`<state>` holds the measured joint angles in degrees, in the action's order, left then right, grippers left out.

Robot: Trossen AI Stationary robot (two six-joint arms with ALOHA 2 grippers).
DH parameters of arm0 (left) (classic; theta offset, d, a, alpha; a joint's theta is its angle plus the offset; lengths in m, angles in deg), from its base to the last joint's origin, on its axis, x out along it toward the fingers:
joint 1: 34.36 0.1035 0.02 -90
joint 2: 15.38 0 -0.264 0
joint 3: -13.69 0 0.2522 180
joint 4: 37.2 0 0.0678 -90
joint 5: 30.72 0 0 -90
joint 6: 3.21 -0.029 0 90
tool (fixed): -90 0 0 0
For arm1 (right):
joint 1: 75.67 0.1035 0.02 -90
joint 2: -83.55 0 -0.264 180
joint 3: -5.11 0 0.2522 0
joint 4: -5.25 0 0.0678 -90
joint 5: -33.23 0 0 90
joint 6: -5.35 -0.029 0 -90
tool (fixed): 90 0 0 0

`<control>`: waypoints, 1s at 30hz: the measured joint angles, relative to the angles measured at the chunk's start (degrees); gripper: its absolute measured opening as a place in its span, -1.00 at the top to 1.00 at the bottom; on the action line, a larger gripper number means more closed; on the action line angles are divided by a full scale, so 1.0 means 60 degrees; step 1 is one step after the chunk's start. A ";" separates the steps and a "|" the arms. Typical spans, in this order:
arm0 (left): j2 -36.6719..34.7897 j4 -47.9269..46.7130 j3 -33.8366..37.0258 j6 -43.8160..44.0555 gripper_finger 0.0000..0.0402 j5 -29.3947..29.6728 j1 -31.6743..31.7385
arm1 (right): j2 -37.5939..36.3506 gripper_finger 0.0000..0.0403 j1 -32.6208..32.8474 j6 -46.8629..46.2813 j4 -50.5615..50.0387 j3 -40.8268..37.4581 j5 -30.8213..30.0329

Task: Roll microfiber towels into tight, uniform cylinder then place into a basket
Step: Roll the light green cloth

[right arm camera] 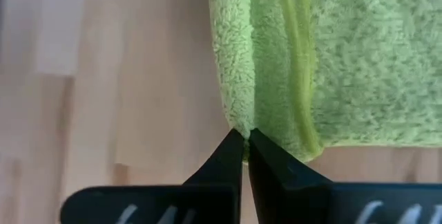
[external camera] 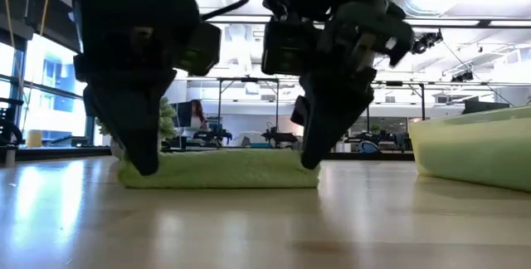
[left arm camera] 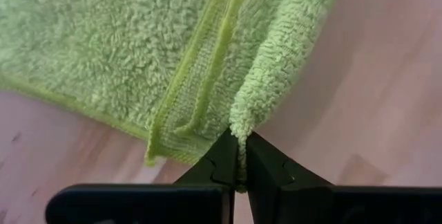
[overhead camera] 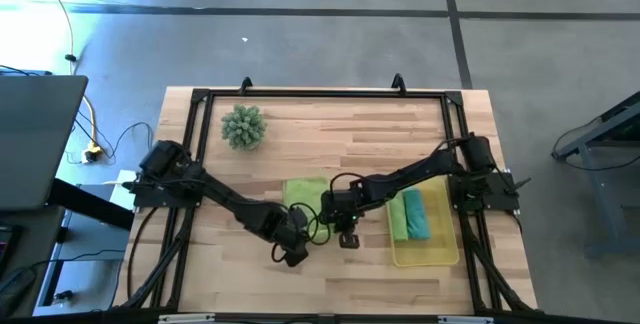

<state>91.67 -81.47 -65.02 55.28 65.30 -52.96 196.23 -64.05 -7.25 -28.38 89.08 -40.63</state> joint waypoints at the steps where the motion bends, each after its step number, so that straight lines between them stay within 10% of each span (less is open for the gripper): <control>1: 0.0048 -0.0032 0.0003 0.0008 0.95 0.0001 0.0032 | 0.0011 1.00 0.0000 0.0117 -0.0010 0.0005 -0.0184; 12: 0.0186 -0.0229 -0.0015 0.0161 0.95 -0.0270 0.0369 | -0.0478 0.67 0.0354 0.1366 -0.0719 0.0023 -0.0306; 23: 0.0190 -0.0220 -0.0011 0.0158 0.95 -0.0726 0.0489 | -0.0413 0.37 0.2064 0.4906 -0.0024 0.0023 -0.5179; 30: 0.0193 -0.0204 -0.0007 0.0225 0.95 -0.0724 0.0485 | -0.0205 0.37 0.2074 0.5113 0.0152 0.0026 -0.5068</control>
<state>92.83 -82.69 -65.06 56.63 60.95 -50.05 195.00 -51.60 23.43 -27.47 89.24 -71.04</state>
